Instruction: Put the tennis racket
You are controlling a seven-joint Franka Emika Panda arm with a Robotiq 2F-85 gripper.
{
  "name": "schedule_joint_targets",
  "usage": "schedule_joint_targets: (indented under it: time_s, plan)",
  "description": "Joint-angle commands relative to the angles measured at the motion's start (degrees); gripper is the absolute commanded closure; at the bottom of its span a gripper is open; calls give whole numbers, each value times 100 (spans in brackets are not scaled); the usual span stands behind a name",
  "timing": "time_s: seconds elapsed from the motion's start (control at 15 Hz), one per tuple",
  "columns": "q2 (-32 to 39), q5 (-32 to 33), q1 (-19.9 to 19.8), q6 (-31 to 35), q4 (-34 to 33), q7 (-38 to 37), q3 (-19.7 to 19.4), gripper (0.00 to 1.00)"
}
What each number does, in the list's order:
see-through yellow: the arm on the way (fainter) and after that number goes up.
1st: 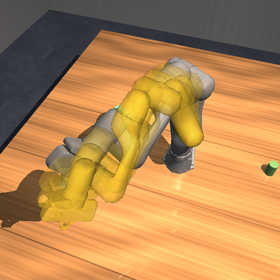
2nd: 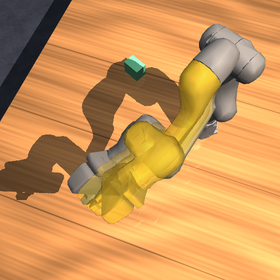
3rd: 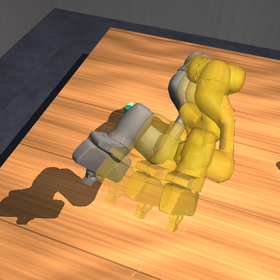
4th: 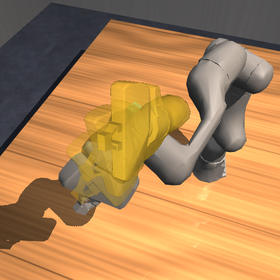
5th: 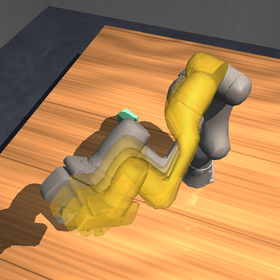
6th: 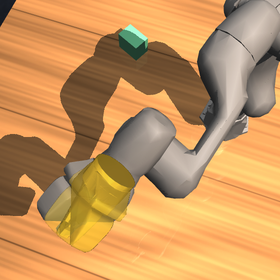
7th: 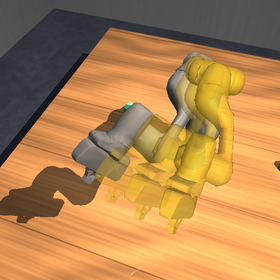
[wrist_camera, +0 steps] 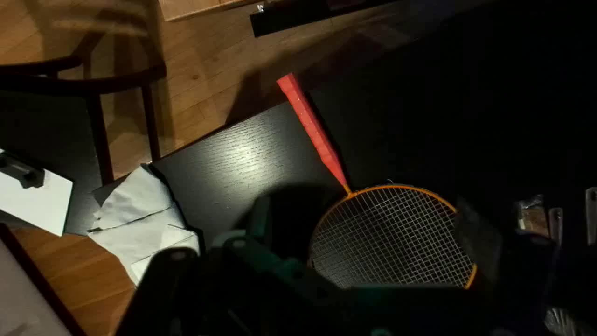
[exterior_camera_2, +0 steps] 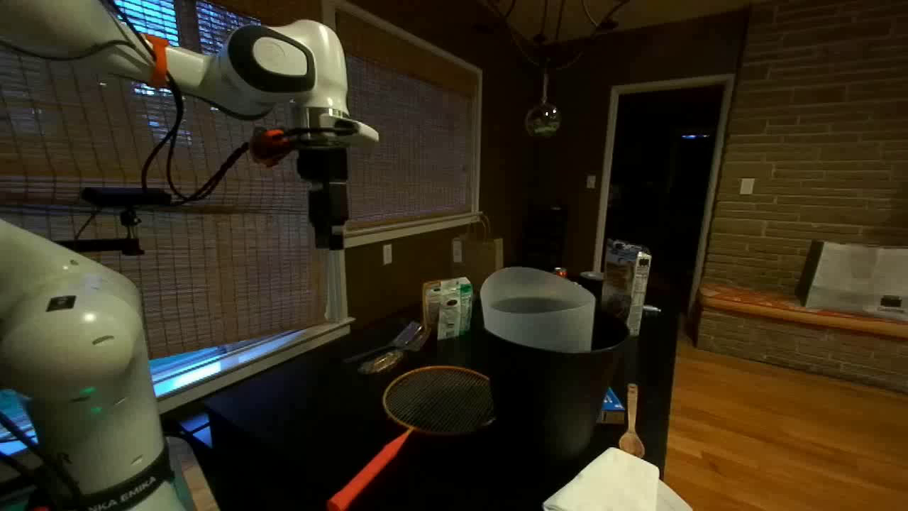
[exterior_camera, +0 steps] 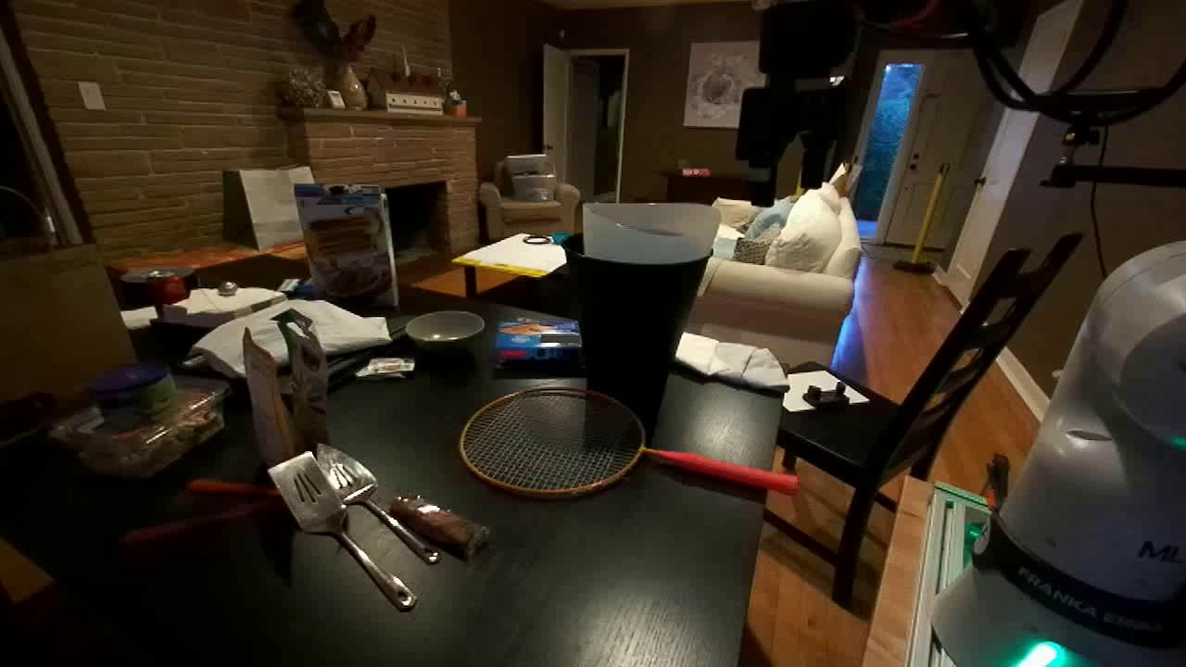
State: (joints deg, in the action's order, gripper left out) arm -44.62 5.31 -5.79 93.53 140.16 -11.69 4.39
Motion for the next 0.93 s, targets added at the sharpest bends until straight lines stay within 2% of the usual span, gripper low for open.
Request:
schedule_joint_targets:
  time_s: [0.0,0.33,0.6,0.87]
  plan:
    - [9,35,73,-18,-16,-38,-52,0]
    - [9,35,73,-18,-16,-38,-52,0]
    - [764,-101,23,1047,-298,-250,-66,0]
    - [1640,-212,163,2067,-206,21,-194,0]
